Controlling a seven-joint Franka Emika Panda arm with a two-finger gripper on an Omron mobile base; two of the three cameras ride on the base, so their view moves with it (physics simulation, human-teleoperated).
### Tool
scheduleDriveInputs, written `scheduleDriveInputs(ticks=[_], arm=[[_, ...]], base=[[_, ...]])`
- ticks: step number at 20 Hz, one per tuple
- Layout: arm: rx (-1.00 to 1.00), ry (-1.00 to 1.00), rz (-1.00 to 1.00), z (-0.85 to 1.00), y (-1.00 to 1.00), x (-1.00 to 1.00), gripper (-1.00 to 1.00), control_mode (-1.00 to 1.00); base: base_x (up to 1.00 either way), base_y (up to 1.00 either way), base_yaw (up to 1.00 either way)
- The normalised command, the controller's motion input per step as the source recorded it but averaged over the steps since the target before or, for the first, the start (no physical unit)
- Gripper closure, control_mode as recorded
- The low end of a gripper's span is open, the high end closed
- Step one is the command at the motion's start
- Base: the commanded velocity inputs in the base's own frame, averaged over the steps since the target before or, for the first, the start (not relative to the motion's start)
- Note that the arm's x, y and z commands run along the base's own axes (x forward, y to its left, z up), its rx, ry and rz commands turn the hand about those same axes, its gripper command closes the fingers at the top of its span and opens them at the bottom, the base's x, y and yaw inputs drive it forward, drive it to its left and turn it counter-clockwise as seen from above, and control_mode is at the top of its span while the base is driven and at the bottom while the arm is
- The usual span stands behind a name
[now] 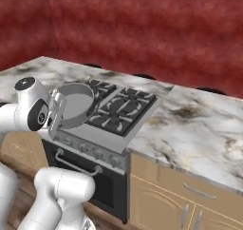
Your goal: Move the pot and pan from the stove into the sink.
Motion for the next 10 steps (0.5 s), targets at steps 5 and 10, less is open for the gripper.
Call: scheduleDriveInputs(ticks=[5, 10], arm=[[0.0, 0.0, 0.0, 0.0, 0.0, 0.0, 1.0, 1.0], [0.0, 0.0, 0.0, 0.0, 0.0, 0.0, 1.0, 1.0]], base=[[-0.28, -0.15, 0.43], [-0.28, -0.13, 0.44]])
